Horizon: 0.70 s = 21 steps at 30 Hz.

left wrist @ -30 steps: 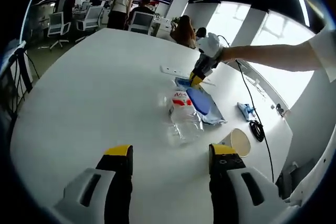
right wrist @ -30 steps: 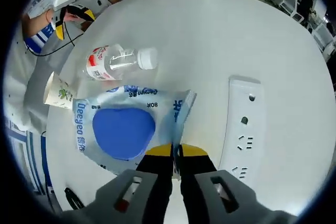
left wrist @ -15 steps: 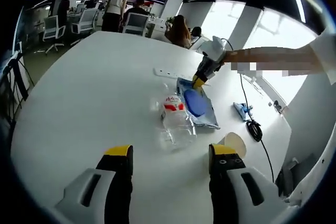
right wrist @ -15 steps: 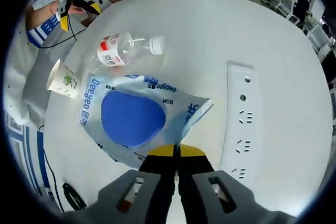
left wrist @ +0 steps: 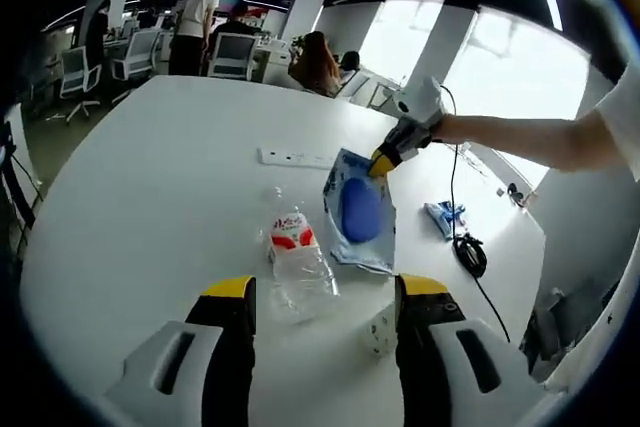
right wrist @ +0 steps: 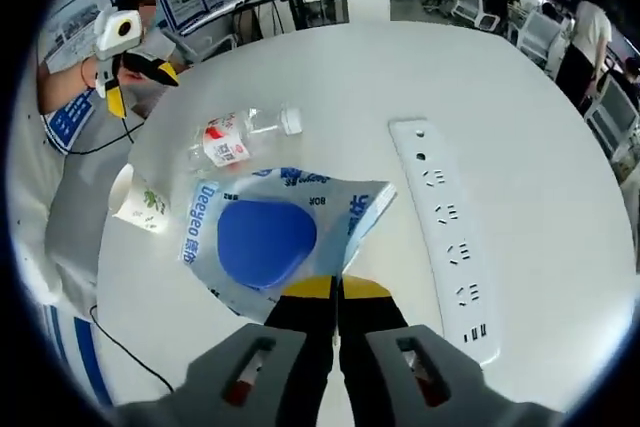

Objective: Arrange the tabletop items into an orderly group along one side of the table until the central work area is clear of visible clutter.

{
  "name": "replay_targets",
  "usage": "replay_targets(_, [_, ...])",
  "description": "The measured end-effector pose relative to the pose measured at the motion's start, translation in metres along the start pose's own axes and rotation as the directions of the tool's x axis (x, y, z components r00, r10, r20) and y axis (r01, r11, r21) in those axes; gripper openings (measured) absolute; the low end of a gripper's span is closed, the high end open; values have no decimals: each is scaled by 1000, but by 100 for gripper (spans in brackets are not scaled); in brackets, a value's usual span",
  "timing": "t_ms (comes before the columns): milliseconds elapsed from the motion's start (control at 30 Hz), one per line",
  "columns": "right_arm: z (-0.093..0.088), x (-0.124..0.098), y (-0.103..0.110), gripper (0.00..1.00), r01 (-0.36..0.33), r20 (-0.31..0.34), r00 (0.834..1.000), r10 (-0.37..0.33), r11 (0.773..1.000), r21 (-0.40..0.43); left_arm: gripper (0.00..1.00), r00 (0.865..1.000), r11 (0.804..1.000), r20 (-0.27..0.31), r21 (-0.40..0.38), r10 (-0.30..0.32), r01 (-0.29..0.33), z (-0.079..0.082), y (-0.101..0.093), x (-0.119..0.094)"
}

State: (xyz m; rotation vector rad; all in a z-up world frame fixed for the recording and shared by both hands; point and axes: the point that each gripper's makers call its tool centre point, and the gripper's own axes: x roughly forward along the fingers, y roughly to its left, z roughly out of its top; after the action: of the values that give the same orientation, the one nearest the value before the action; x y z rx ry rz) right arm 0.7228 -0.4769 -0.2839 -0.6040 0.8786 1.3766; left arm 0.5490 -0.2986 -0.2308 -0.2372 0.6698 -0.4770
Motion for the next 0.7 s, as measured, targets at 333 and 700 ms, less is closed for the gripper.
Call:
replay_targets(333, [5, -45, 26, 0, 37, 119, 992, -44, 997, 63, 55, 997, 996, -12, 53, -73, 73, 18, -31, 27])
replay_targets(700, [15, -108, 58, 0, 98, 288, 949, -129, 988, 117, 54, 992, 990, -35, 76, -120, 122, 24, -54, 53])
